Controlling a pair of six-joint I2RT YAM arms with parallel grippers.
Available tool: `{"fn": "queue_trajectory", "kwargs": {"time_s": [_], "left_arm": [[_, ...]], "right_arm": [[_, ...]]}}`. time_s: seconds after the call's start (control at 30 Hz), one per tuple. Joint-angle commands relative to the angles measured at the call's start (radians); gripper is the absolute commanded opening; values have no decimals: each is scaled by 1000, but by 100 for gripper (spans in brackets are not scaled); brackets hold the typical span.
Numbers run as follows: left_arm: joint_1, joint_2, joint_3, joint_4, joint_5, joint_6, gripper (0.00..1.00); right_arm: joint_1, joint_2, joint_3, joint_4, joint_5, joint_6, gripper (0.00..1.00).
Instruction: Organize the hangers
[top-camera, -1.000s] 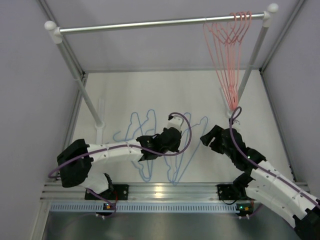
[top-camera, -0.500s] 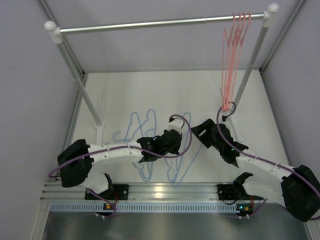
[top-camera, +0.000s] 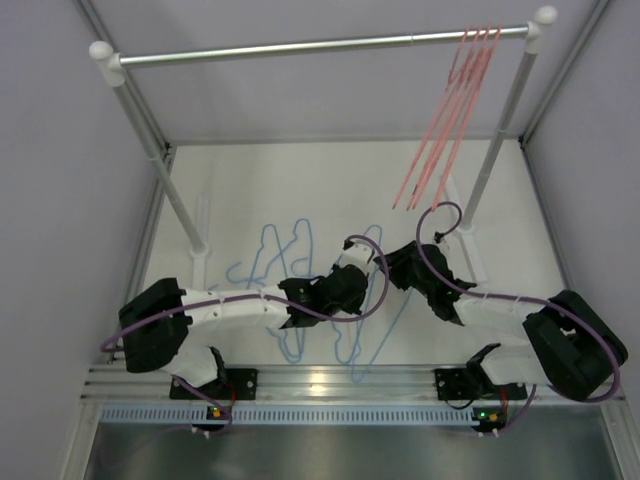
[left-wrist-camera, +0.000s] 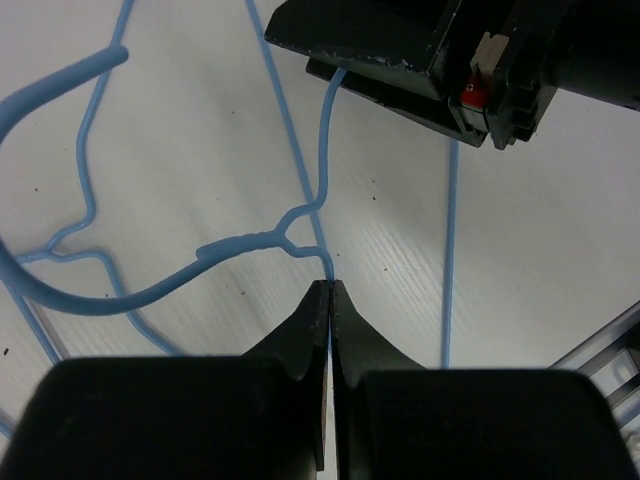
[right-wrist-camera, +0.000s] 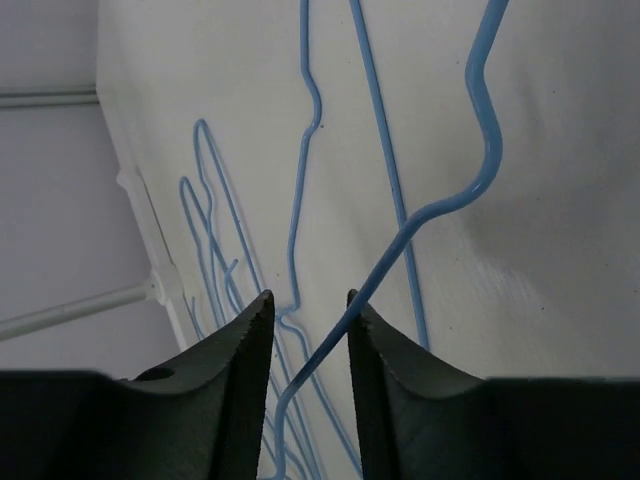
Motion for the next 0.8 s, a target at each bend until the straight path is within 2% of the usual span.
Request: {"fn": "queue_trajectory", "kwargs": {"time_s": [0.0, 0.03, 0.13, 0.23, 0.37, 0.5, 0.63, 0.77], "left_arm": [[-7, -7, 8, 49, -10, -10, 0], [-7, -10, 5, 52, -7, -7, 0], [-10, -13, 2, 52, -1, 7, 0], [-10, -28, -20, 69, 4, 18, 0], [-10, -83, -89, 127, 17, 22, 30], [-10, -169, -226, 247, 45, 7, 46], [-10, -290, -377, 394, 103, -10, 57], [-12, -347, -455, 491, 146, -7, 65]], "right_arm": [[13, 20, 29, 137, -12, 39, 32], [13, 18, 26, 142, -12, 41, 23], [13, 8, 22, 131, -3, 47, 6], [15, -11, 13, 134, -2, 54, 0], [12, -28, -4, 131, -13, 65, 0], [6, -34, -40, 177, -33, 94, 0], [1, -35, -52, 193, -53, 105, 0], [-2, -25, -52, 232, -93, 126, 0]]}}
